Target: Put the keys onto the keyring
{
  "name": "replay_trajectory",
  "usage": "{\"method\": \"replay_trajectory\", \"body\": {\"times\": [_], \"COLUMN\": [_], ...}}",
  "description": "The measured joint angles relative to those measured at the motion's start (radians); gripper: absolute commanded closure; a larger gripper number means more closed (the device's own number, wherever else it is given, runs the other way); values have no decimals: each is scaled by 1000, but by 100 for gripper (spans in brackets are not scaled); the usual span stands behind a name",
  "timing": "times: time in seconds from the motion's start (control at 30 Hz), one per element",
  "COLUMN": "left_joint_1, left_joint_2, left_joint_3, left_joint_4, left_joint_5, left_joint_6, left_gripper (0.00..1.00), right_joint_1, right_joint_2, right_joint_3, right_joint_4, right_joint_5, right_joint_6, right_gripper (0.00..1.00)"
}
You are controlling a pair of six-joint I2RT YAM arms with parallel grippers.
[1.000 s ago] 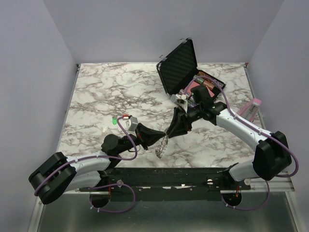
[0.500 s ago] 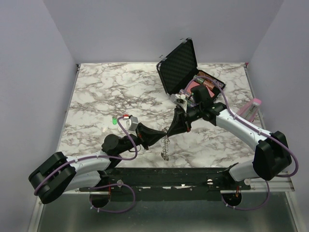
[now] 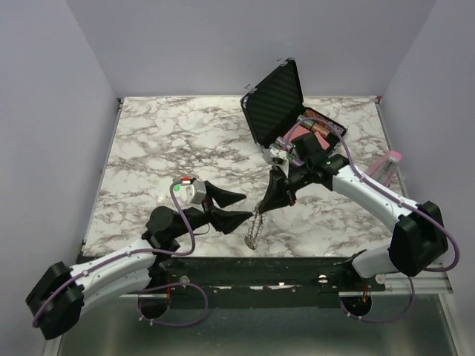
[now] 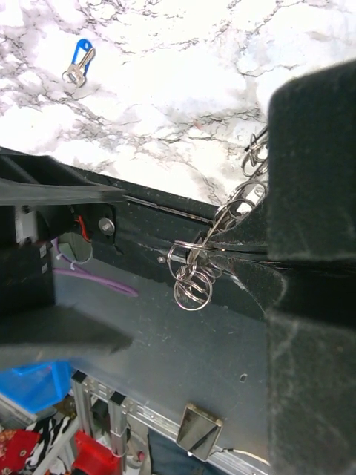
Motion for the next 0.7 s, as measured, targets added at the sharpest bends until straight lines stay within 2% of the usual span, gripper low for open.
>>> {"method": "replay_trajectory", "body": {"times": [0.13, 0.3, 0.43, 0.5, 0.7], "left_joint_1": [8, 18, 23, 27, 41], "left_joint_2": [-180, -225, -165, -91, 90], "left_joint_3": [133, 338, 439, 483, 527], "left_joint_4": [-393, -775, -949, -1023, -1091], "left_joint_5": [14, 58, 101, 135, 219], "left_joint_6": [112, 257, 326, 351, 373], "left_gripper": [16, 14, 15, 18, 30], "right_joint_1": [0, 0, 2, 2, 2], "right_joint_2": [3, 11, 24, 28, 35], "right_joint_3": [25, 64, 87, 91, 93], "right_joint_4": [-80, -174, -238, -261, -301], "right_joint_5": [29, 69, 103, 115, 132], "right_joint_6": [-77, -174, -233, -253, -287], "right_gripper": [100, 100, 100, 100, 100]}}
